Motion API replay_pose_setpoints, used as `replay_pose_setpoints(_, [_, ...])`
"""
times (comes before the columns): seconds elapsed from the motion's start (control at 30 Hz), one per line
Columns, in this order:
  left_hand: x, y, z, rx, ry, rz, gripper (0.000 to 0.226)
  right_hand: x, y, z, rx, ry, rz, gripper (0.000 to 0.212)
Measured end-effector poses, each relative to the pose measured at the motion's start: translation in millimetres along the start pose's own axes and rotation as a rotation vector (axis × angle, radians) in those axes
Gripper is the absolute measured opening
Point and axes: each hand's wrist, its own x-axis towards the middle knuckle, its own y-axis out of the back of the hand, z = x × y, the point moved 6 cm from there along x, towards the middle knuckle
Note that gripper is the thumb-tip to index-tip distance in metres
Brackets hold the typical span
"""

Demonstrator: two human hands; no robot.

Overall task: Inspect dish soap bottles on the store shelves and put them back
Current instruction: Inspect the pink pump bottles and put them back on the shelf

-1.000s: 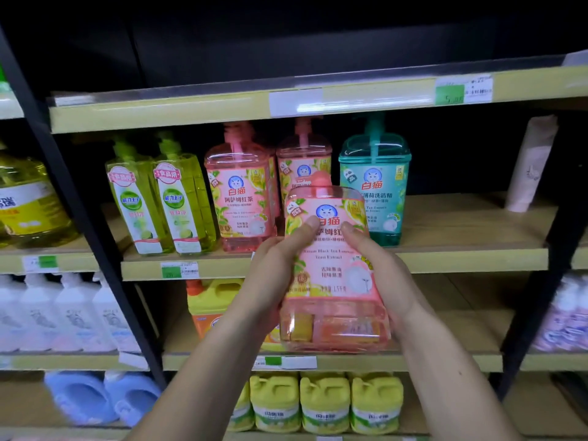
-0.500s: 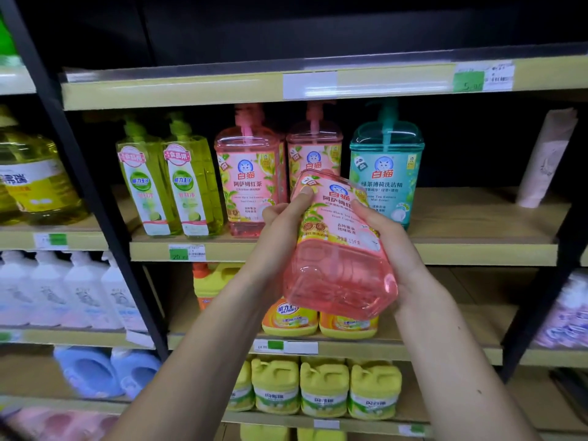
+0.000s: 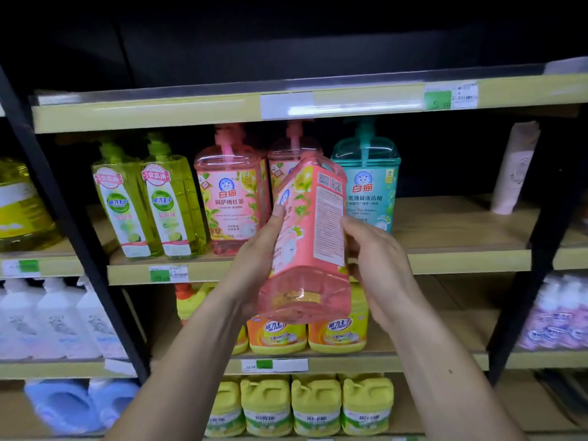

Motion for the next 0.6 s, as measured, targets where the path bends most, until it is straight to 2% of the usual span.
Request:
replay_pose_setpoints(0.1, [2,-6,-5,-0.061,0.004,-0.007,0.082,-8,-1,4,0.023,0.02,0.009,0.029])
replay_pose_setpoints(0.2, [6,-9,-9,-0.16,-0.021,-0.026,0.065,-12,0,12,0.086,0.019,0.041,0.04])
replay_pose_setpoints(0.27, [6,-11,-12,-0.257,-0.033,-0.055,0.057,-13,-4,13,0.084,0.059,0.025,0.037])
replay_pose_setpoints(0.43, [9,-18,-21,-0.415,0.046,-0.132,0.078,-16,-14,9,0.081,0.111,-0.001,0.042])
replay_pose_setpoints(0.6, [9,-21,-24,-0.466,0.075,-0.145,0.079,-17,-14,4,0.087,0.137,0.019,0.042])
